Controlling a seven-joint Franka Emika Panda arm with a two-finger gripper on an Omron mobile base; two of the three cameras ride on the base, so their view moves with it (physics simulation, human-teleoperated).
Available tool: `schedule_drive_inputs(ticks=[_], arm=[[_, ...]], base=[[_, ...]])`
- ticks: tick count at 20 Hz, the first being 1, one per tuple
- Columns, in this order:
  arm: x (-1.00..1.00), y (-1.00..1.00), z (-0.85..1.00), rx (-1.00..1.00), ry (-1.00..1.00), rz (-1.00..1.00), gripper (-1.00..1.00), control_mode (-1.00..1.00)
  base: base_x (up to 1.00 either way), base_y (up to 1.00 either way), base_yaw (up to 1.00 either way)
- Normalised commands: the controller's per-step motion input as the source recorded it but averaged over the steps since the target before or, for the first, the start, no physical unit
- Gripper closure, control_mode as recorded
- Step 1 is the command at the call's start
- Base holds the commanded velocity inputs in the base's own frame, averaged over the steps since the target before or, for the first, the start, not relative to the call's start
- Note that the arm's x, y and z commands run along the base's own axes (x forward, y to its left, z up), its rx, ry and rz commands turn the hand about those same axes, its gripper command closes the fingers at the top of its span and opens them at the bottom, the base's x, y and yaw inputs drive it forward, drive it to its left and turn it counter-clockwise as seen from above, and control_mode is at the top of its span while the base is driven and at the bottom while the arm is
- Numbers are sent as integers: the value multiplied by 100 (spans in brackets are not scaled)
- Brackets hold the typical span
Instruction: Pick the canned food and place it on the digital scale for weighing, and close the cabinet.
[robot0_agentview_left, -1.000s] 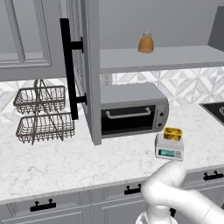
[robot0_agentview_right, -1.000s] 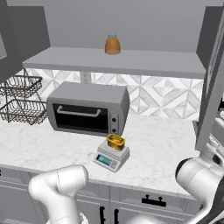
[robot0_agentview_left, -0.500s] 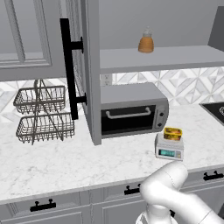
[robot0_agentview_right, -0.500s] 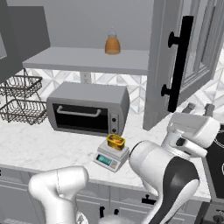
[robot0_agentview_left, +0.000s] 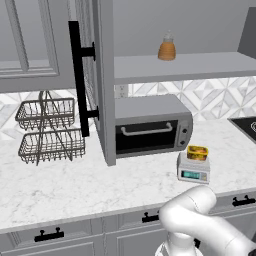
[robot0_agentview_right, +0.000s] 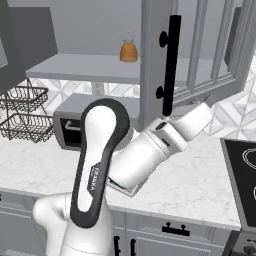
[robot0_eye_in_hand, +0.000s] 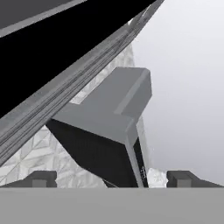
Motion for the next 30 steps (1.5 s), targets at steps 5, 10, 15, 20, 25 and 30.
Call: schedule_drive_inputs(ticks=[5, 10, 15, 20, 25, 30], arm=[[35, 86, 41, -3, -27, 0, -100, -100], [35, 68, 67, 0, -41, 0, -100, -100], [26, 54, 83, -2, -24, 0, -100, -100], [56, 71, 47, -12, 21, -11, -100, -100], [80, 68, 32, -12, 37, -4, -100, -100], [89, 69, 6, -1, 13, 0, -100, -100]], base=[[0, 0, 0], [0, 0, 0], [0, 0, 0], [0, 0, 0], [0, 0, 0], [0, 0, 0]])
